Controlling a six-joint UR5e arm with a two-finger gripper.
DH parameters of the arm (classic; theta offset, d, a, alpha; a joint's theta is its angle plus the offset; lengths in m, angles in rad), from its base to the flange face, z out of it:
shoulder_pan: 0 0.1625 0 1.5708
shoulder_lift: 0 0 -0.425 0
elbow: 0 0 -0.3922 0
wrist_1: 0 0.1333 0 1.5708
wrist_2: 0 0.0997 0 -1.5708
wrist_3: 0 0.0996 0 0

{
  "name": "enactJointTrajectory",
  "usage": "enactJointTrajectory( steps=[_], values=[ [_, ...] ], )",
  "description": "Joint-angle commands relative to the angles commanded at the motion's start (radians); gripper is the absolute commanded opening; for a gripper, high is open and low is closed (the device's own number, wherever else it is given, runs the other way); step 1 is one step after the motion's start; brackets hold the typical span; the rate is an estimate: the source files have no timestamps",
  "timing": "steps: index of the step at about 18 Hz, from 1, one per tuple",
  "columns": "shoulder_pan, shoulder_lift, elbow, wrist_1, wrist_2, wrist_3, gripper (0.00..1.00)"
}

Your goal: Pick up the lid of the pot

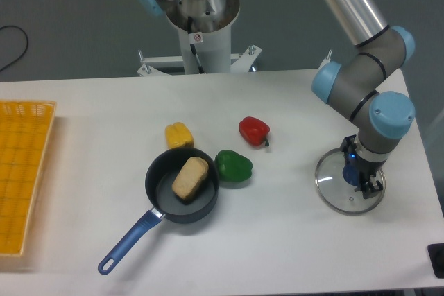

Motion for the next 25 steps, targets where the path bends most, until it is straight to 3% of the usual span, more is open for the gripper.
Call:
enactJointTrajectory(
  steps=[10, 20, 25],
  values=[
    [-0.046, 0.109, -0.044, -0.002, -0.008, -0.052, 0.63],
    [-0.107, 0.190, -0.074, -0.015, 0.002, -0.147, 0.63],
    [-0.136, 0.204, -0.080, -0.035, 0.002, -0.190, 0.63]
  ],
)
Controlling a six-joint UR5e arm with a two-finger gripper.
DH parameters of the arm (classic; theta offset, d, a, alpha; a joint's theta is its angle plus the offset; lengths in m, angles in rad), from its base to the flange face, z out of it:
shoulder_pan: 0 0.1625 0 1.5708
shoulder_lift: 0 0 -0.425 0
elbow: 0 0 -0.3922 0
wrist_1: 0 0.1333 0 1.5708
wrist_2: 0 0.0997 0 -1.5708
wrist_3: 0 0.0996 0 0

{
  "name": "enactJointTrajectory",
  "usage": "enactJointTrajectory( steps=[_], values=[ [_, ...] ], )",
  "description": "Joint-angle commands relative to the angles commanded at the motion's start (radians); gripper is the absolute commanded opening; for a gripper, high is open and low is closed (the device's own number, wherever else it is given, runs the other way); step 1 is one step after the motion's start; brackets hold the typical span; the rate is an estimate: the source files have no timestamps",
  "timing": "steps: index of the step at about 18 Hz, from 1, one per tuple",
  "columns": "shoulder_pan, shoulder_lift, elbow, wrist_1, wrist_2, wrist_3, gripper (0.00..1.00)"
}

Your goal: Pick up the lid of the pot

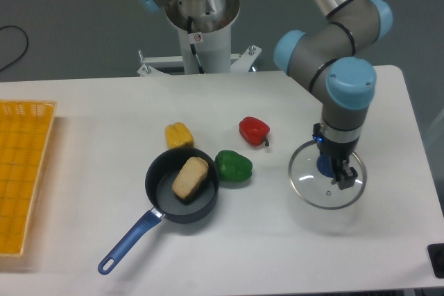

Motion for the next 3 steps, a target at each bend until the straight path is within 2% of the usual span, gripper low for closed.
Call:
enactJointTrajectory(
  steps=[3],
  values=[
    [0.000, 0.002, 0.000, 0.000, 0.000, -0.003, 0.63]
  ],
)
